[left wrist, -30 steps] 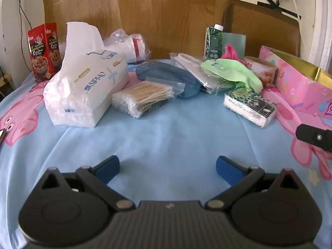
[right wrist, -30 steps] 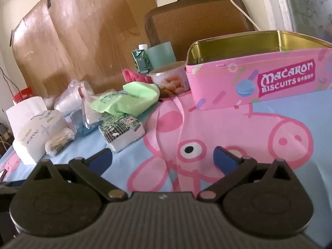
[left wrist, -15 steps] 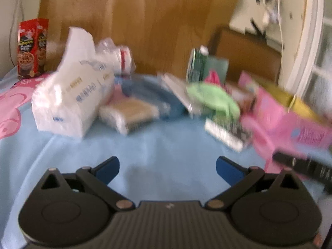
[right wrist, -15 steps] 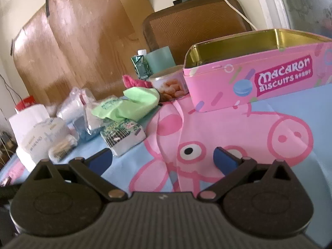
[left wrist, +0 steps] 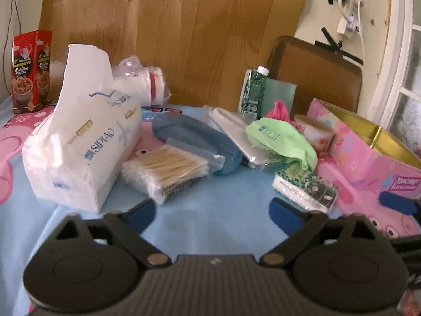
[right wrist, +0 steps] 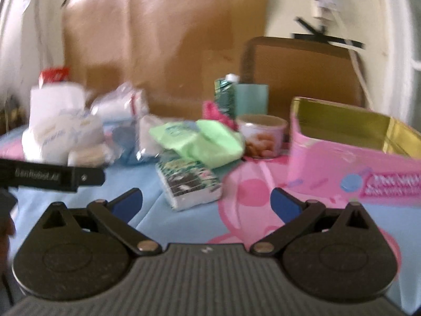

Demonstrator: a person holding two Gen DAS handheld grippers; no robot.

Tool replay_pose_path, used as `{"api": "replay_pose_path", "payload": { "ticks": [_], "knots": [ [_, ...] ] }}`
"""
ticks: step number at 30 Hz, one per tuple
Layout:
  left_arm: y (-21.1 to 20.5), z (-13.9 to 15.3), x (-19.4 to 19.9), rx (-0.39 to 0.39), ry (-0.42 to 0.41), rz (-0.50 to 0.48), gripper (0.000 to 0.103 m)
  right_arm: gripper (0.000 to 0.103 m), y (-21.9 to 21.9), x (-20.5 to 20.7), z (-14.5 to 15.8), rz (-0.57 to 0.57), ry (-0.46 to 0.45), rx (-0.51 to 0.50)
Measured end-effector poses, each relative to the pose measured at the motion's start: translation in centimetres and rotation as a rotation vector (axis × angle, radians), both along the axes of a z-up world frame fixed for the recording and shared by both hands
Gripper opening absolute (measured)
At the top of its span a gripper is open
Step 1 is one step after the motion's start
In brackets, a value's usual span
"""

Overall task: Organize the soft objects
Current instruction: 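Move the left gripper toward the white-and-green VIRJOY tissue pack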

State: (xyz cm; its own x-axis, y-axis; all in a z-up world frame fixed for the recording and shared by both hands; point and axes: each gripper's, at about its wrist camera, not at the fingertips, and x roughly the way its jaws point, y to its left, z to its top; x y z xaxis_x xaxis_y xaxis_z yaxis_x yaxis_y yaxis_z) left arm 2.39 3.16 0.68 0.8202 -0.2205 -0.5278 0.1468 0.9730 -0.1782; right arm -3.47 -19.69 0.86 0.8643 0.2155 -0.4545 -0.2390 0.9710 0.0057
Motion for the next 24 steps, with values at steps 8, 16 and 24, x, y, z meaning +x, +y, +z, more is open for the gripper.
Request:
{"api": "replay_pose_path", "payload": {
  "ticks": [8,16,24],
  "knots": [
    [0.8,0.0,-0.5,-0.058,-0.031,0.0,0.09,0.103,1.6,2.9,-0.4,0.113,0.037,-0.075],
    [1.0,-0.1,0.2,-0.074,0.013,0.0,0.09,0.082,1.2,6.5,-1.4,0.118,0.166,-0.007],
    [0.8,-0.6,0.8,-0.069,0.064,-0.033,0.092,0.061,1.3,3.7,-1.5,0.137,0.149,0.005]
  ]
}}
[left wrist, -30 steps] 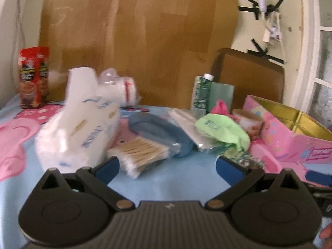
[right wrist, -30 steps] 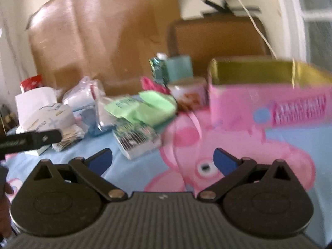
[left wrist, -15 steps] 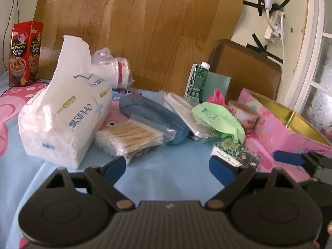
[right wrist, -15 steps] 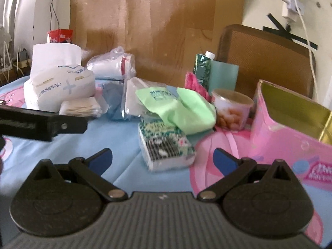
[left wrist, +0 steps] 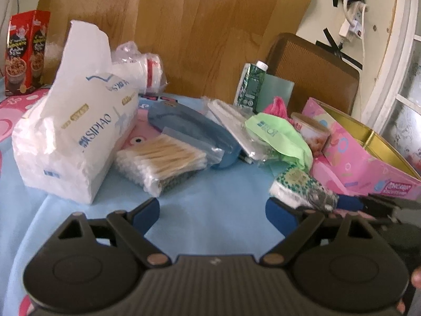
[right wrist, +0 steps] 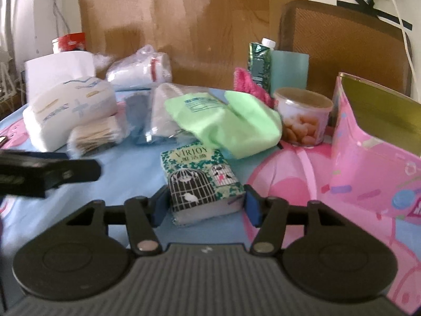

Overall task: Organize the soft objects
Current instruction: 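Move the left gripper toward the white-and-green VIRJOY tissue pack, then close the left gripper on the tissue pack and lift it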

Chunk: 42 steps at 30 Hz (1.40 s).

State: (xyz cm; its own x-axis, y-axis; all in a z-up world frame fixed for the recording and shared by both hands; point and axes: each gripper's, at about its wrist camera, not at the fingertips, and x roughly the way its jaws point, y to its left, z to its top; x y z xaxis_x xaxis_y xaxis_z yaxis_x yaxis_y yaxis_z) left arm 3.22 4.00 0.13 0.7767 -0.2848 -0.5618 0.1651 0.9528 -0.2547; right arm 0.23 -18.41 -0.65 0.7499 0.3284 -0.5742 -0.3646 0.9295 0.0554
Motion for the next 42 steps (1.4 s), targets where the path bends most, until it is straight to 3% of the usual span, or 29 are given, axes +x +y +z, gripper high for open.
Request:
{"api": "replay_pose_path", "payload": {
  "ticks": [5,10,15,26,40,42],
  "knots": [
    [0.0,-0.1,0.0,-0.009,0.011,-0.02,0.099,0.061,0.6,-3.9,0.3,0.104,0.005,0.021],
    [-0.2,0.0,0.1,0.001,0.019,-0.027,0.102,0.061,2.1,-7.4,0.1,0.168,-0.057,-0.043],
    [-0.7,0.1,-0.4,0.038,0.026,-0.038,0.103,0.062,1.6,-7.0,0.1,0.159,-0.043,-0.016],
    [-2.1,0.3,-2.6,0.009,0.065,-0.151,0.103,0.066,0.9,-6.9,-0.2,0.148,-0.03,0.021],
    [-2.6,0.5,-3.0,-0.116,0.137,-0.25,0.103,0.069,1.0,-6.8,-0.3,0.136,-0.029,0.018],
    [-2.9,0.4,-3.1,-0.112,0.136,-0.254,0.103,0.063,1.1,-6.9,-0.3,0.139,-0.03,0.017]
  ]
}}
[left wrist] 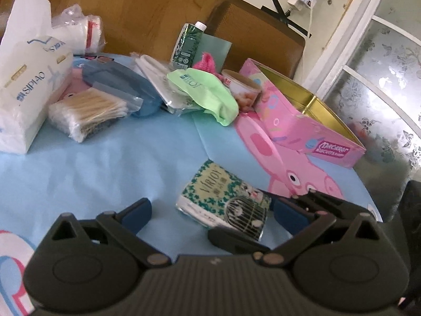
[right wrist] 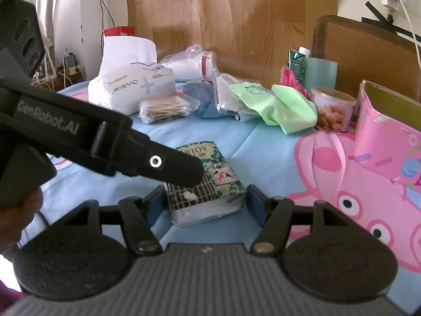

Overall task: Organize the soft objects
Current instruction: 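Close the left gripper on the tissue pack and lift it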

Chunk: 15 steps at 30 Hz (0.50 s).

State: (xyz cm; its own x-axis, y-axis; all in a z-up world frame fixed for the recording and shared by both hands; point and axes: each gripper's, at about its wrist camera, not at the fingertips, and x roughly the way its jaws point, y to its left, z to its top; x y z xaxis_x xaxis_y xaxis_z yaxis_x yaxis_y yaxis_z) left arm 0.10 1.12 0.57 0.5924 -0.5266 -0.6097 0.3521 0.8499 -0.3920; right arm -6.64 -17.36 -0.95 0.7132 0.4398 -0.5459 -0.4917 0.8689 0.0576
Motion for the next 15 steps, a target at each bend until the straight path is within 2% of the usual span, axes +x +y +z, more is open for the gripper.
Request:
{"api": "replay_pose_path", "payload": {
  "ticks": [5,9,13,15],
  "knots": [
    [-0.4,0.1,-0.1,0.003,0.004,-0.008,0.103,0.06,0.1,-0.3,0.0,0.028,-0.022,-0.005],
    [-0.4,0.1,0.0,-0.03,0.025,-0.025,0.103,0.06,-0.7,-0.1,0.0,0.03,-0.002,0.073],
    [-0.2,0.1,0.2,-0.115,0.069,-0.055,0.103,0.06,-1.3,-0.2,0.3,0.029,0.005,0.145],
    [-0.2,0.0,0.2,-0.152,0.083,-0.072,0.098,0.06,-1.0,-0.6,0.5,0.046,-0.011,0.152]
  ]
}}
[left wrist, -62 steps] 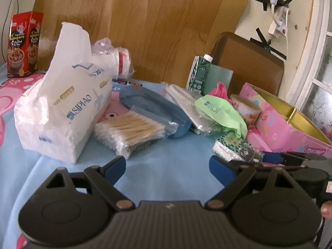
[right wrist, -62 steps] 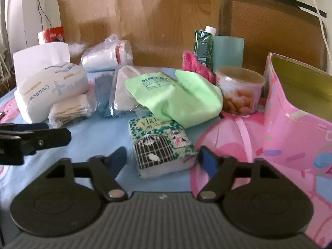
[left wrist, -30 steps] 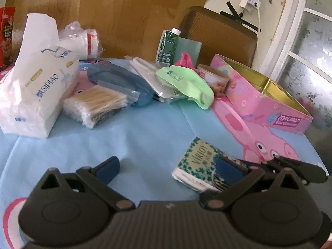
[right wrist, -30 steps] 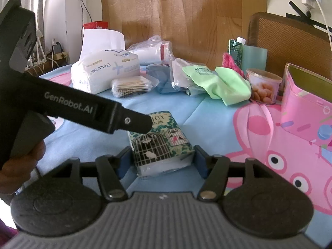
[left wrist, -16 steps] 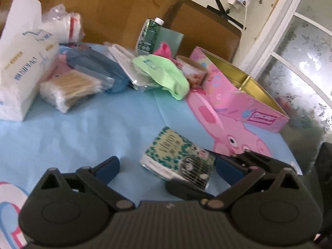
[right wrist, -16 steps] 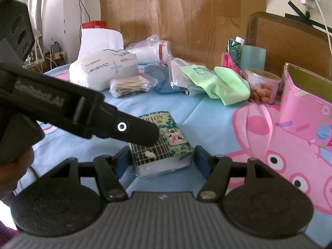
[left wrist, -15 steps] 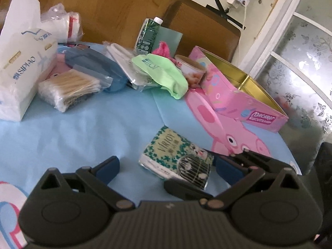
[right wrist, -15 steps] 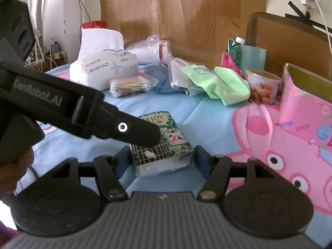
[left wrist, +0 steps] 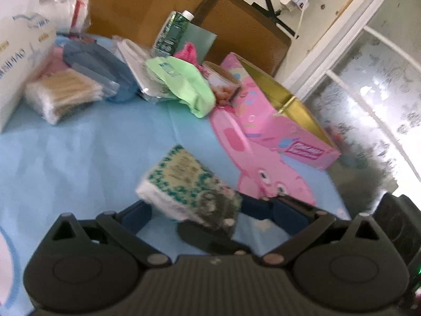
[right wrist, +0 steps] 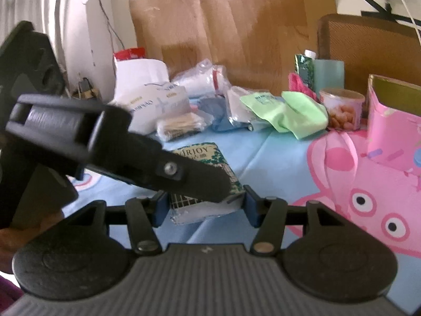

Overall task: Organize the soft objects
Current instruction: 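Close the left gripper on the tissue pack and lift it, then carry the tissue pack over the pink tin and open the left gripper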

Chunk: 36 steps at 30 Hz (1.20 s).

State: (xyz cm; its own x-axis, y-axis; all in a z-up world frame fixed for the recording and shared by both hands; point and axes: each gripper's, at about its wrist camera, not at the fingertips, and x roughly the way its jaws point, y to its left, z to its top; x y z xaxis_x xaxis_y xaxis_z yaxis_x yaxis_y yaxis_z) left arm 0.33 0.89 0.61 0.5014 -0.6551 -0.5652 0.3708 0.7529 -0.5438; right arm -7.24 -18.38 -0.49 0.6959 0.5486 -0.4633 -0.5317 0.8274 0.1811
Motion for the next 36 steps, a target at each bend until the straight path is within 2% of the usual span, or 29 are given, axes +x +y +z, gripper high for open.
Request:
{"api": "replay_pose_path", "payload": {
  "ticks": [5,9,16,23,36],
  "knots": [
    [-0.5,-0.1,-0.1,0.006,0.004,-0.005,0.083,0.06,0.8,-1.1,0.3,0.01,-0.078,-0.052],
    [-0.8,0.1,0.0,0.005,0.004,0.002,0.07,0.06,0.1,-1.1,0.5,-0.008,-0.081,-0.036],
    [-1.9,1.1,0.0,0.024,-0.025,-0.019,0.07,0.06,-0.8,-1.5,0.8,-0.039,-0.112,-0.025],
    [-4.9,3.4,0.9,0.051,-0.082,-0.073,0.07,0.06,-2.7,-1.7,1.8,-0.112,-0.187,-0.011],
    [-15.4,7.1,4.6,0.075,-0.177,-0.225,0.07,0.06,-9.9,1.2,3.4,-0.324,-0.297,-0.018]
  ]
}}
